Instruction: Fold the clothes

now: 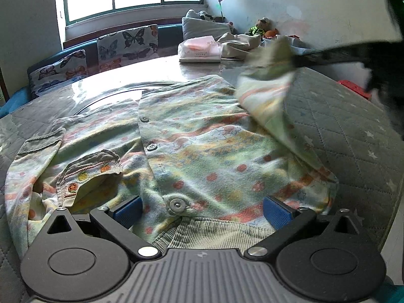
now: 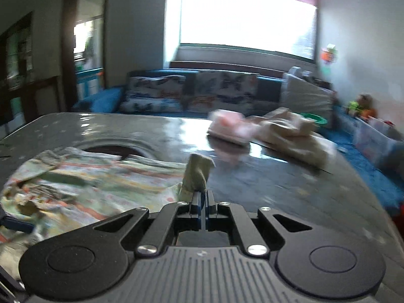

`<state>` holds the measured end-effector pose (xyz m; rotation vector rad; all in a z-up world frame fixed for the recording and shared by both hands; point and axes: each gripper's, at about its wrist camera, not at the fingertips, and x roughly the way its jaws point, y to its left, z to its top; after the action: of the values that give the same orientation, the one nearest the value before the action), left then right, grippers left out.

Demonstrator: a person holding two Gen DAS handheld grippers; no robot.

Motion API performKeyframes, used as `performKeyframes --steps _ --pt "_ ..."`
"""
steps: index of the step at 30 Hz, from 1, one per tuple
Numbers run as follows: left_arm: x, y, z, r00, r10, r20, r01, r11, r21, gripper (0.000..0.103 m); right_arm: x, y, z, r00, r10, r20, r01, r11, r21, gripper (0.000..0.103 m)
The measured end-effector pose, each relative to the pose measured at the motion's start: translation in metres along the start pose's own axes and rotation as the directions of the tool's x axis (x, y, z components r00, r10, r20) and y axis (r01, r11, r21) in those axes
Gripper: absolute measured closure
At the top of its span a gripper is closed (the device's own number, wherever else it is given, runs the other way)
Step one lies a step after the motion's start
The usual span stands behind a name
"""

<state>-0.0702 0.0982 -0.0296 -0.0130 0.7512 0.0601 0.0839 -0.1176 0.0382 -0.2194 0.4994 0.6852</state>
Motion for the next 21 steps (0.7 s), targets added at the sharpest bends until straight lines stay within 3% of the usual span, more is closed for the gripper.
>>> performKeyframes --steps 9,21 --pt "0.000 0.000 0.000 1.000 -0.003 -0.004 0.003 1.000 0.004 0.000 -0.035 -0.067 -0.054 0.975 -0.202 -0.091 0.213 0.969 0.124 0.101" --pt "0.000 0.000 0.001 1.000 -0.003 -0.012 0.003 1.000 0.006 0.000 -0.056 -0.097 -0.099 0.932 -0.301 -0.202 0.342 0.915 0.214 0.098"
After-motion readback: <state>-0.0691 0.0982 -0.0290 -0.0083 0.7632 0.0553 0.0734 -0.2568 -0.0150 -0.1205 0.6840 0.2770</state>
